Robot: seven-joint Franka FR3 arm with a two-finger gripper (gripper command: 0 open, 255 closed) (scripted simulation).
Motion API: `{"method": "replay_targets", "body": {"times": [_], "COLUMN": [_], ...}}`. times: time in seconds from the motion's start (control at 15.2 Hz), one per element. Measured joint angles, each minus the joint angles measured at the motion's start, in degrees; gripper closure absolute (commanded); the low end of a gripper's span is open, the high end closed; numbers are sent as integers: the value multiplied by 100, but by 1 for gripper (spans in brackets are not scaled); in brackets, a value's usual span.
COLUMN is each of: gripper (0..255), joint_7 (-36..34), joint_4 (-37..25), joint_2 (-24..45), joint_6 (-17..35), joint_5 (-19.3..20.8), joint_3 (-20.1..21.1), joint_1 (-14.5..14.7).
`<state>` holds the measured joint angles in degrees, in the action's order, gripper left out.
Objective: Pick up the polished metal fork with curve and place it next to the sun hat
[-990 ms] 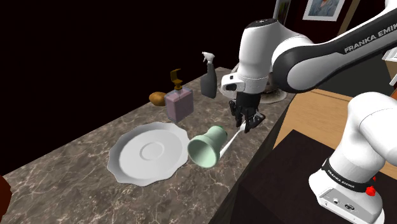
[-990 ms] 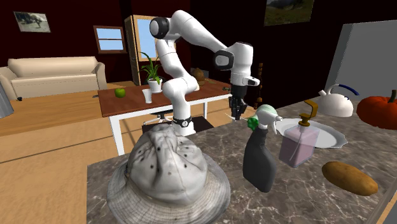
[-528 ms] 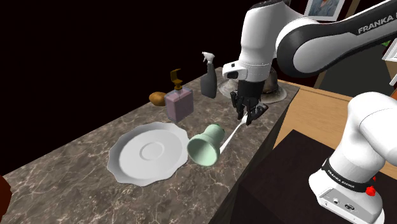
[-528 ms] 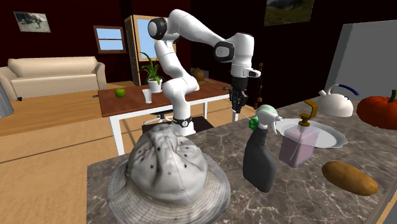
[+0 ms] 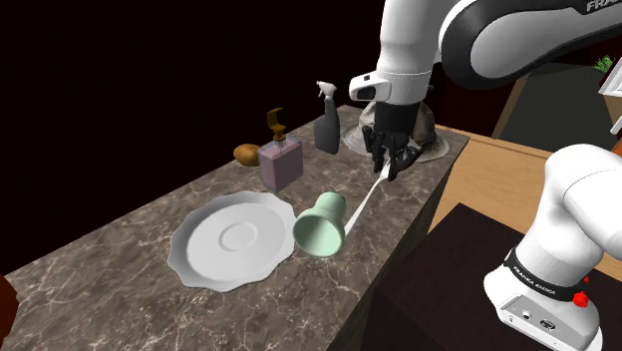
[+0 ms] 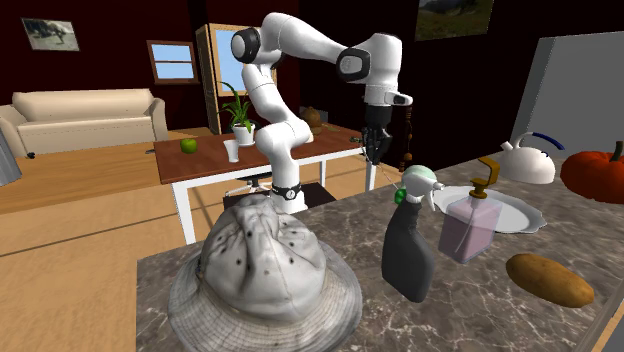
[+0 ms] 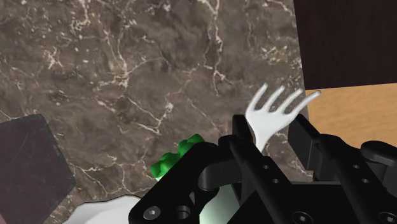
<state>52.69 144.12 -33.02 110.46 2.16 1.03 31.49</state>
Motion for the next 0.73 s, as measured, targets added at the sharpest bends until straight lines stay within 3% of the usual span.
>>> {"method": "replay_targets", "body": {"times": [0.73], "gripper": [255], "joint_7": [45], "joint_4": [-771], "joint_2": [-109], "joint_6": [-878], "joint_5": [-6], "joint_3": [-9], "joint_1": [-4]}}
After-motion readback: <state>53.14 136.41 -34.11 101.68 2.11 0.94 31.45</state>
